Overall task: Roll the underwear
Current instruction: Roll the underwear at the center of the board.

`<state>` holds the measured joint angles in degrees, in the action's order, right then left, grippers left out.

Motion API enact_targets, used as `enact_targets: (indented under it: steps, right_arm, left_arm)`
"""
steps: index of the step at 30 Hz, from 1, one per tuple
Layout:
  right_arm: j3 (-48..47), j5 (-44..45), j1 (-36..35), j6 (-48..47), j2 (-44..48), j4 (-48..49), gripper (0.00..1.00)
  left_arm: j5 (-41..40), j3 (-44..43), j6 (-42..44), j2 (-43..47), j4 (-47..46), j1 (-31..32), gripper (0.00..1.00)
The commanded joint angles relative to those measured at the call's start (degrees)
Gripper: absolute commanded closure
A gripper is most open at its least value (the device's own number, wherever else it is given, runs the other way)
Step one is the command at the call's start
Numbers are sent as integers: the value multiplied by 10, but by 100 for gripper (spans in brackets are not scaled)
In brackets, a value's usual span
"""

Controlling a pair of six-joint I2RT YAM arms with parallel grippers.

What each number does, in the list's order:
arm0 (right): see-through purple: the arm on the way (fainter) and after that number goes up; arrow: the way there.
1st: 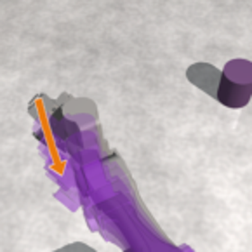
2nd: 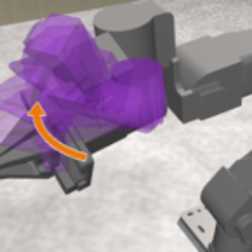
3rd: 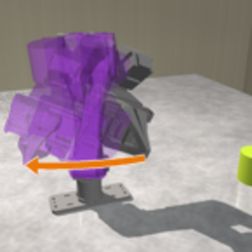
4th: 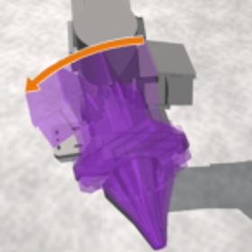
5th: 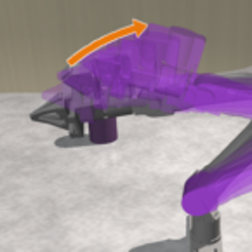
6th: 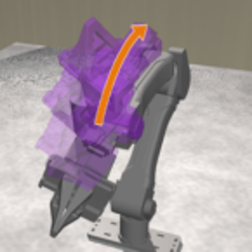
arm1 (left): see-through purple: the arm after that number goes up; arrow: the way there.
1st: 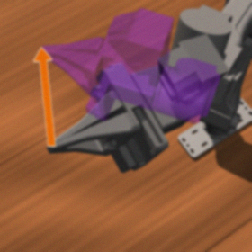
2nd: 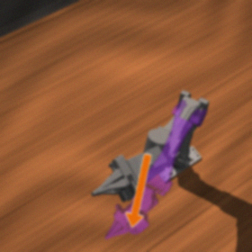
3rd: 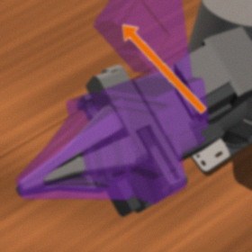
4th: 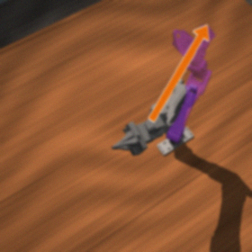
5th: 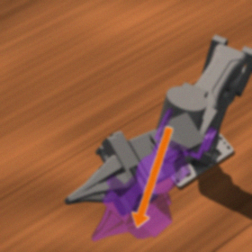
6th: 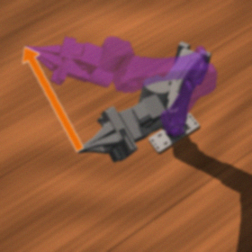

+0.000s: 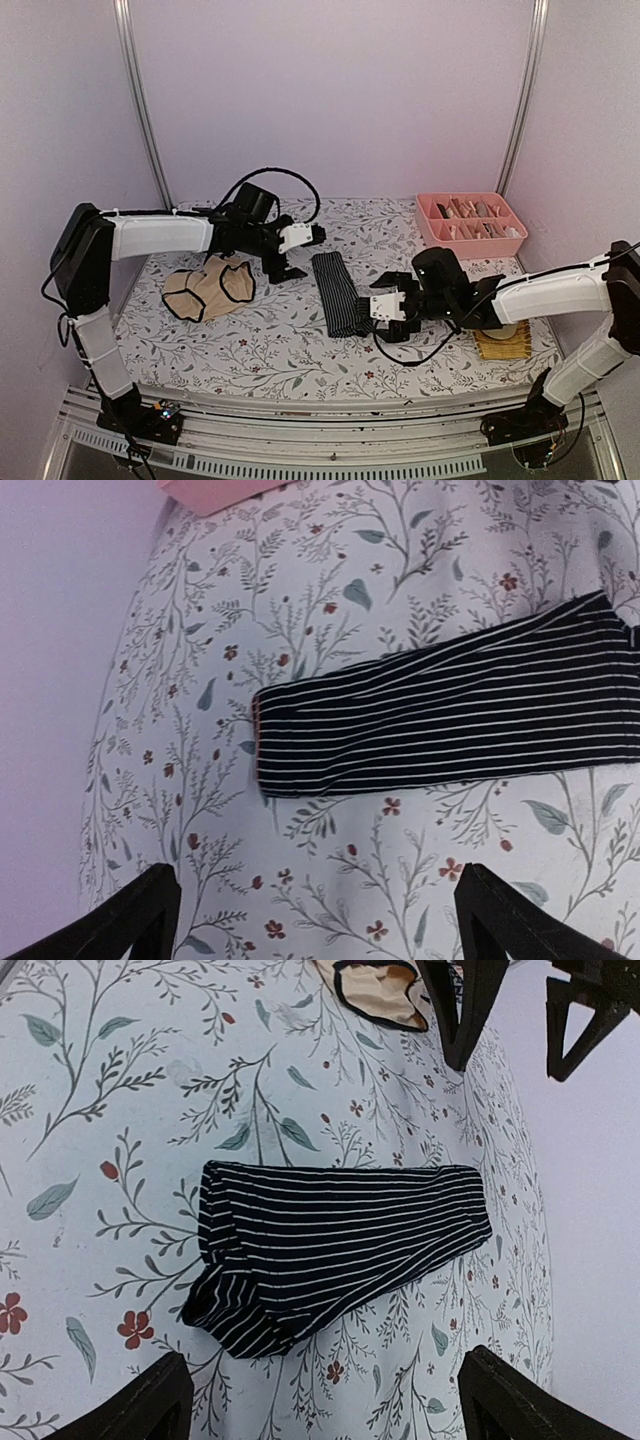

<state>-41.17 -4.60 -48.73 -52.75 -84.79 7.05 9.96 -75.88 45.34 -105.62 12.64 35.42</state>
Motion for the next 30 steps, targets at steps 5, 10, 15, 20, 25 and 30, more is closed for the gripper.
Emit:
enact_targets:
  steps: [5,10,15,20,25,30]
  right_arm:
    - [44,12,-40,-123,-44,76,4]
    - [42,31,-41,-156,-87,100,5]
    - [18,43,-38,-186,-129,99,8]
    - [-17,39,-23,-197,-160,65,21]
    - [-46,17,-11,-189,-183,18,34]
    - [-92,-4,-9,-162,-213,-30,64]
  left_arm:
    - [54,63,-7,20,-35,3,2]
    - [66,93,-15,35,-44,3,2]
    - [68,119,-18,47,-52,2,2]
    - [68,137,-20,58,-55,-2,2]
    - [70,149,-18,67,-56,-6,2]
    - [78,158,-21,73,-59,-13,2]
